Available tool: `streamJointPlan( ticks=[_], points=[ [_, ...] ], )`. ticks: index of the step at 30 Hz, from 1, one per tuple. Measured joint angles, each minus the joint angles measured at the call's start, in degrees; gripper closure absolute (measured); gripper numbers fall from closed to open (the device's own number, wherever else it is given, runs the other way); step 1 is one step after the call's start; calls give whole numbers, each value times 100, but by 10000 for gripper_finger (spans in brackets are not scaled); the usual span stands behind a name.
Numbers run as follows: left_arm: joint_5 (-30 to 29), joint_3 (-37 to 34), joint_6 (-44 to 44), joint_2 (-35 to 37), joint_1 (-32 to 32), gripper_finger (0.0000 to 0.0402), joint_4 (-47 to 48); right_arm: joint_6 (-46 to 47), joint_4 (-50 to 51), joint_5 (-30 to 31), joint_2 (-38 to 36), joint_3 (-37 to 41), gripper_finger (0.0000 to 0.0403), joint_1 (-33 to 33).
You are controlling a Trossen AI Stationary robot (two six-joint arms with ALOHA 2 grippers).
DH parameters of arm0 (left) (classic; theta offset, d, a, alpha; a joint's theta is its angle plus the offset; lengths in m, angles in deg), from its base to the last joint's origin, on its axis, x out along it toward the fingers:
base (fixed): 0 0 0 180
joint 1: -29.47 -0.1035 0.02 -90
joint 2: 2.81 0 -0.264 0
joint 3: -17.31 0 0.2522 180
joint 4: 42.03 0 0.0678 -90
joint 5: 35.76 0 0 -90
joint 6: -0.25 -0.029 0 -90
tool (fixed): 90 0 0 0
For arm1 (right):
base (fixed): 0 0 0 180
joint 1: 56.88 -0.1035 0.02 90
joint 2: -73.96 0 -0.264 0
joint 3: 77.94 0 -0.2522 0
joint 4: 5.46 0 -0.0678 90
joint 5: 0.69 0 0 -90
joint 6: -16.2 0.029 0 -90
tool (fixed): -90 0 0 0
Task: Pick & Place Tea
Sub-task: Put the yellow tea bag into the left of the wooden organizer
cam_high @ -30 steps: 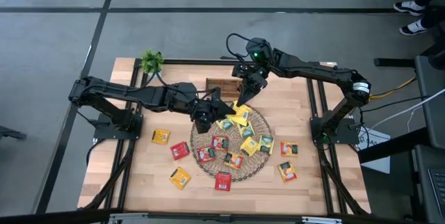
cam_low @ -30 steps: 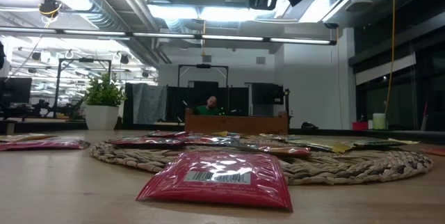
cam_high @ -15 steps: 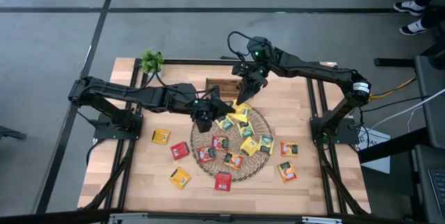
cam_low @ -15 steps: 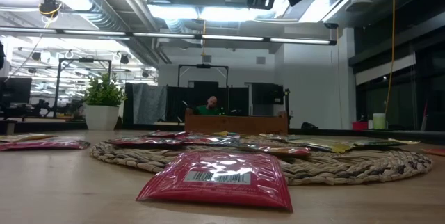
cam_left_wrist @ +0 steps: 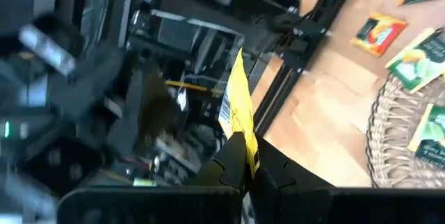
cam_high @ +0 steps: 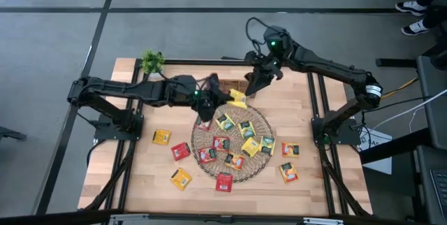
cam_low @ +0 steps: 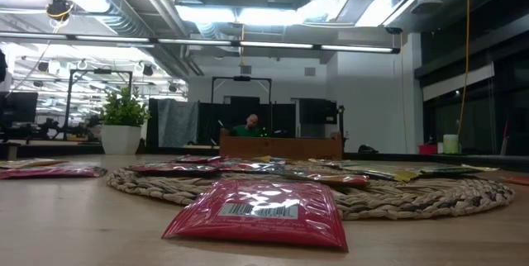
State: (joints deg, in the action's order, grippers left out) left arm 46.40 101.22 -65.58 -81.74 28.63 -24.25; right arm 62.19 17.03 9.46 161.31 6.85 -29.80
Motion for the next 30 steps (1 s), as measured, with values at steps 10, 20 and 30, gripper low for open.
streamJointPlan(
  ticks=[10,20,30],
  points=[
    [283,560,1708,97,-1159,399,727,-317,3,-141,-204,-2,350,213],
    [611,1228,2968,-42,-2161,399,1458,-610,12,-126,-204,-2,350,211],
    [950,2229,4130,-710,-2476,399,2783,-762,12,-9,-203,-2,350,211]
  ],
)
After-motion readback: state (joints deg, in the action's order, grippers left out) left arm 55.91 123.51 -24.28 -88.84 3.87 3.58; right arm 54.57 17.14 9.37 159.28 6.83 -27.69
